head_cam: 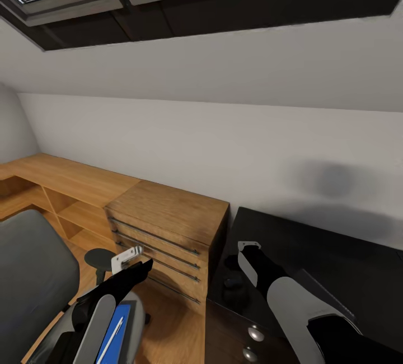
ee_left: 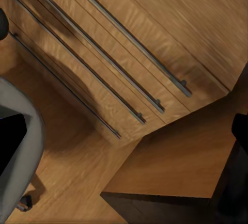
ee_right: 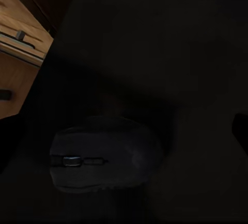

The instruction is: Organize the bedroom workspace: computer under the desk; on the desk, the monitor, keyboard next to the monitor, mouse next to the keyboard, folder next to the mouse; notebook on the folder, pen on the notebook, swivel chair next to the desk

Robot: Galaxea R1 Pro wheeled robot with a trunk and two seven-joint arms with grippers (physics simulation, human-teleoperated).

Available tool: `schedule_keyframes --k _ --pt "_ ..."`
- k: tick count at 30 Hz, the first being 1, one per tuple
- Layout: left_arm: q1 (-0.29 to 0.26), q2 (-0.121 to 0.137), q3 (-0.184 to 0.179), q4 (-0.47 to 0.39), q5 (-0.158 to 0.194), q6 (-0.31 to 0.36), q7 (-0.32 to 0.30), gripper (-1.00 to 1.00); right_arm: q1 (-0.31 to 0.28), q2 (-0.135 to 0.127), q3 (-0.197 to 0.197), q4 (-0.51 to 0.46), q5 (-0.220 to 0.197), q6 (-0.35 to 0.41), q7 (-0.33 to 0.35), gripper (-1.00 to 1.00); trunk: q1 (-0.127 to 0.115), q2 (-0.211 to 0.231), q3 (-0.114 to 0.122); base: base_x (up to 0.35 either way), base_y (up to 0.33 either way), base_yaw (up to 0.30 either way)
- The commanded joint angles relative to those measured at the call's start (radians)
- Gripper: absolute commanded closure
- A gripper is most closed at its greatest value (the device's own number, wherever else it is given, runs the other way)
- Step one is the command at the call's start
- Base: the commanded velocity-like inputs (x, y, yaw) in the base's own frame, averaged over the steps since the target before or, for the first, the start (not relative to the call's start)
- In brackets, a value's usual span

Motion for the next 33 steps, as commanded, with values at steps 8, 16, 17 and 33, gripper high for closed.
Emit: schedule_keyframes --k 8,16,17,33 --pt "-0.001 -0.002 -0.001 -0.001 0.011 0.001 0.013 -1.0 0.0 -0.001 0.009 -0.002 -0.009 0.003 -0.007 -1.0 0.0 -0.001 -0.001 -0.007 0.0 0.0" --pt "-0.001 -0.005 -0.001 -0.002 0.01 -0.001 0.013 -1.0 0.0 -0.001 0.01 -0.002 -0.008 0.003 -0.005 -1.0 0.015 -0.029 -0.014 0.0 0.0 0.0" --pt "-0.001 -0.005 -0.001 -0.002 0.01 -0.001 0.013 -1.0 0.0 -0.001 0.01 -0.002 -0.007 0.003 -0.005 -1.0 0.015 -0.029 -0.014 0.0 0.0 0.0" --pt "-0.001 -0.005 -0.001 -0.001 0.01 -0.001 0.013 -1.0 0.0 -0.001 0.01 0.0 -0.006 0.003 -0.001 -1.0 0.038 -0.071 -0.033 0.0 0.0 0.0"
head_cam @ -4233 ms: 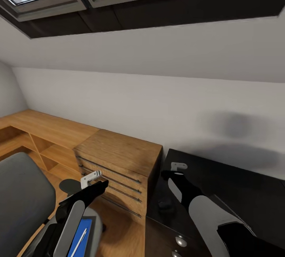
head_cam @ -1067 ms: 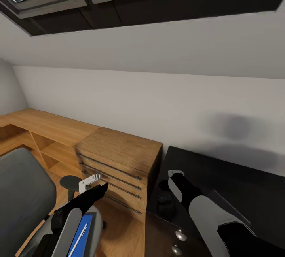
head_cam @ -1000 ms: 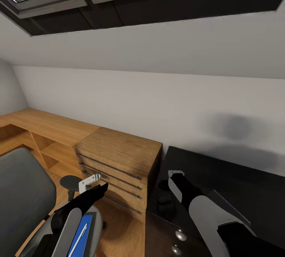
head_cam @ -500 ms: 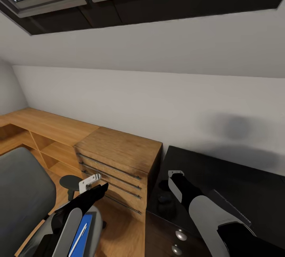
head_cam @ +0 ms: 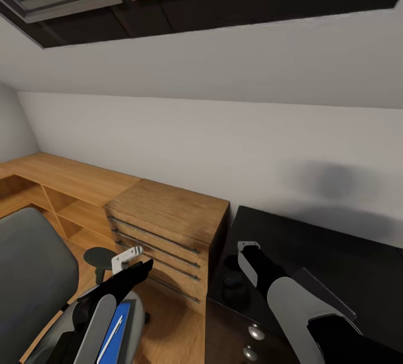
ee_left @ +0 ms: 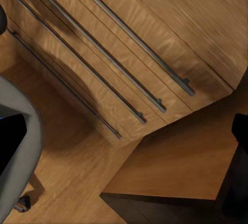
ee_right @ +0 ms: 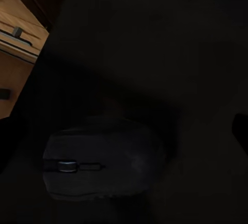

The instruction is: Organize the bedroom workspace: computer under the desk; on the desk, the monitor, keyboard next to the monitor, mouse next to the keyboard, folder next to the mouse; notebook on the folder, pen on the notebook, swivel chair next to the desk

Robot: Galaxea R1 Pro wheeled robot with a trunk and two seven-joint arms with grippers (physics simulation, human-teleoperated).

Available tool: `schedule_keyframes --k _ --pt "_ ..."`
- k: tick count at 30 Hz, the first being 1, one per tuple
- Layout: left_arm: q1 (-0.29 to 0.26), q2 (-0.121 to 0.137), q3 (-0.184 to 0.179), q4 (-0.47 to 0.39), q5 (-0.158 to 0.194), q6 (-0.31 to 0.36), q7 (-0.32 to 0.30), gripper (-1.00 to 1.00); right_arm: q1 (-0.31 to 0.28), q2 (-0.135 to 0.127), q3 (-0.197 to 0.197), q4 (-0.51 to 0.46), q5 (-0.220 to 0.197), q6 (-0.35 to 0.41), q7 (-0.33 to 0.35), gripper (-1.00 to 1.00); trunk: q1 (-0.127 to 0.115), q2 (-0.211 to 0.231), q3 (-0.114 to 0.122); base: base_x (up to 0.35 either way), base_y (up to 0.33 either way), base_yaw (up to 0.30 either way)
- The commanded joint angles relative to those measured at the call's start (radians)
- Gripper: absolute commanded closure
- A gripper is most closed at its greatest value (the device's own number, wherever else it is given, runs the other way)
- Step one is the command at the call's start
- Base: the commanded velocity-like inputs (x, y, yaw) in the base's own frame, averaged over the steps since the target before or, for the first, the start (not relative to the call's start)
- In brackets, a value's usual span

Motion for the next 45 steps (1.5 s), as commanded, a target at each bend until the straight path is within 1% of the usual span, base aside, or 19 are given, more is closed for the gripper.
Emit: schedule_keyframes --k 1,12,19,25,30,36,45 --pt "-0.001 0.0 -0.001 -0.001 0.011 0.002 0.01 -1.0 -0.001 -0.001 0.008 -0.002 -0.011 0.005 -0.005 -1.0 0.0 -0.001 -0.001 0.0 0.0 0.0" --pt "-0.001 0.0 0.0 -0.002 0.011 0.002 0.01 -1.0 -0.001 -0.002 0.008 0.0 -0.009 0.006 0.058 -1.0 0.0 -0.001 -0.001 0.0 0.0 0.0" --pt "-0.001 0.0 0.0 -0.001 0.011 0.002 0.01 -1.0 -0.001 -0.002 0.009 0.0 -0.009 0.014 0.065 -1.0 0.0 -0.001 -0.001 0.0 0.0 0.0" --pt "-0.001 0.0 0.0 -0.001 0.011 0.002 0.01 -1.0 -0.001 -0.003 0.009 0.0 -0.009 0.021 0.093 -1.0 0.0 -0.001 -0.001 0.0 0.0 0.0" --pt "-0.001 0.0 -0.001 -0.002 0.011 0.002 0.01 -1.0 -0.001 -0.009 0.009 0.0 -0.009 0.023 0.102 -1.0 0.019 -0.036 -0.017 0.0 0.0 0.0" --pt "-0.001 0.0 -0.001 -0.002 0.011 0.002 0.01 -1.0 -0.001 -0.011 0.008 0.0 -0.009 0.023 0.103 -1.0 0.019 -0.036 -0.017 0.0 0.0 0.0" --pt "-0.001 0.0 -0.001 -0.003 0.011 0.002 0.01 -1.0 -0.001 -0.017 0.008 0.0 -0.01 0.023 0.103 -1.0 0.054 -0.099 -0.045 0.0 0.0 0.0"
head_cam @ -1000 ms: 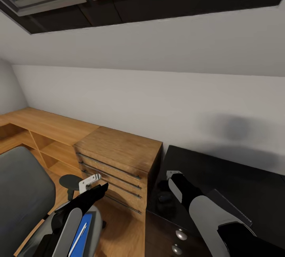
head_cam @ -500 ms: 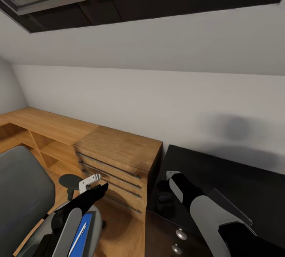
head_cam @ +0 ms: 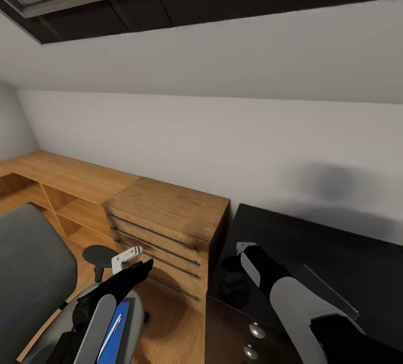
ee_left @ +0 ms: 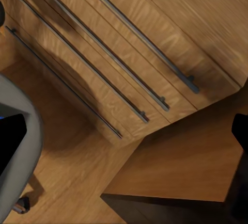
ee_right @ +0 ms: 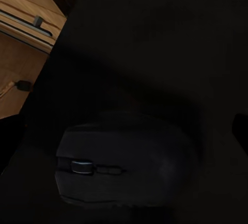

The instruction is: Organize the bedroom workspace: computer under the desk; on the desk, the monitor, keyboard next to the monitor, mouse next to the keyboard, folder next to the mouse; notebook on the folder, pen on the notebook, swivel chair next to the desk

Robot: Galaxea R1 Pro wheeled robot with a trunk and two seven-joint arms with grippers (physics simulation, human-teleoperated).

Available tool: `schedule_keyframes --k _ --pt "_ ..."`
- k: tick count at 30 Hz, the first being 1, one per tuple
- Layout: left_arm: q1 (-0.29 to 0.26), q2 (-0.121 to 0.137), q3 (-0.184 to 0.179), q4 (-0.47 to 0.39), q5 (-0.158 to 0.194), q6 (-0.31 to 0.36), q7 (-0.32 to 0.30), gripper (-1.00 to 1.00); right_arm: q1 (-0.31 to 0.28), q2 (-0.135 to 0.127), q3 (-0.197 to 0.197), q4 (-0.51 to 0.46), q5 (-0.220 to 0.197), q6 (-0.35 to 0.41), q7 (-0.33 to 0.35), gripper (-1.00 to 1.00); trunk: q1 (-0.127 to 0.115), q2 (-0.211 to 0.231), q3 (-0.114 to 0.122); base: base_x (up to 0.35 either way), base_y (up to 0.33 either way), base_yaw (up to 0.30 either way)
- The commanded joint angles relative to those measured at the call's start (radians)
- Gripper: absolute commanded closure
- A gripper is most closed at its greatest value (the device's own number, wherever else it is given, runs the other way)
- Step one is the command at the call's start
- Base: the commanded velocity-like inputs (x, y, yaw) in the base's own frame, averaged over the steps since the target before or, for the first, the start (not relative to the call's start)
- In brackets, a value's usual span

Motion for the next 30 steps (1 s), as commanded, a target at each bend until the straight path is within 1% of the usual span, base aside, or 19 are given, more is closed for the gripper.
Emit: schedule_keyframes --k 1,8,13,30 --pt "-0.001 0.0 -0.001 -0.001 0.011 0.002 0.01 -1.0 0.0 -0.001 0.008 -0.002 -0.011 0.005 -0.008 -1.0 0.004 -0.008 -0.004 0.0 0.0 0.0" --pt "-0.001 0.0 0.0 -0.001 0.011 0.002 0.01 -1.0 -0.001 -0.002 0.008 -0.002 -0.011 0.005 -0.008 -1.0 0.004 -0.008 -0.004 0.0 0.0 0.0" --pt "-0.001 -0.001 0.0 -0.001 0.012 0.002 0.01 -1.0 0.0 -0.002 0.008 -0.001 -0.011 0.005 -0.008 -1.0 0.023 -0.043 -0.02 0.0 0.0 0.0" --pt "-0.001 0.0 0.001 -0.001 0.014 0.002 0.01 -1.0 -0.001 -0.001 0.008 0.011 -0.011 0.005 -0.008 -1.0 0.023 -0.043 -0.02 0.0 0.0 0.0"
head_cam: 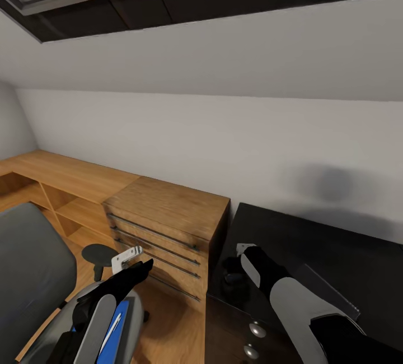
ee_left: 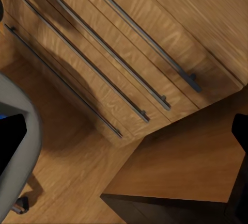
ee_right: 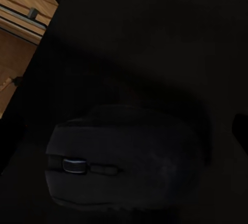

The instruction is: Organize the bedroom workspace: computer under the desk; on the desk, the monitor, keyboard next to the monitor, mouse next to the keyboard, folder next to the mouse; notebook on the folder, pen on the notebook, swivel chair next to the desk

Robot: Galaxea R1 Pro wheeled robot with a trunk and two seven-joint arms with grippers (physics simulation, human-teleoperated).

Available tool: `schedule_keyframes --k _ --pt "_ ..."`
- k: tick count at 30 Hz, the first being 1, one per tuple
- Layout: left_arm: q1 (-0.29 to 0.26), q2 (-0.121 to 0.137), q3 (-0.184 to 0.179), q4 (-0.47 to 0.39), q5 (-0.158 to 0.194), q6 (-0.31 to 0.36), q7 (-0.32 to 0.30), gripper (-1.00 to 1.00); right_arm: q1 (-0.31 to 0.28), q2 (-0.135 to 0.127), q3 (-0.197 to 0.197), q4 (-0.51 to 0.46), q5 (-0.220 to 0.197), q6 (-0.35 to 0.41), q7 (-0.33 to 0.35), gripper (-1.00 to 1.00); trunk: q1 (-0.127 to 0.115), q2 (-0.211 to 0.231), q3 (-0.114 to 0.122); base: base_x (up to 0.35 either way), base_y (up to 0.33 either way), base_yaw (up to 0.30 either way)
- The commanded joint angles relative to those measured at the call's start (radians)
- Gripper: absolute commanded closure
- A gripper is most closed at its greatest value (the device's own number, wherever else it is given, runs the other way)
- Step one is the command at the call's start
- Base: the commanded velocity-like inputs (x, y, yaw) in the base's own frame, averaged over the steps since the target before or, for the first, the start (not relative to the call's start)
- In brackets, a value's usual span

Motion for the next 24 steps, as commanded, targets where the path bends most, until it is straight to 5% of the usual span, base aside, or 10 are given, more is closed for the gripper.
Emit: schedule_keyframes --k 1,24 --pt "-0.001 0.0 0.0 -0.001 0.01 0.002 0.01 -1.0 0.0 0.0 0.007 -0.001 -0.011 0.005 -0.008 -1.0 0.0 -0.001 -0.001 0.0 0.0 0.0" --pt "-0.001 0.0 0.0 -0.001 0.011 0.002 0.01 -1.0 0.0 0.0 0.006 0.001 -0.011 0.039 -0.01 -1.0 0.0 -0.001 -0.001 0.0 0.0 0.0"
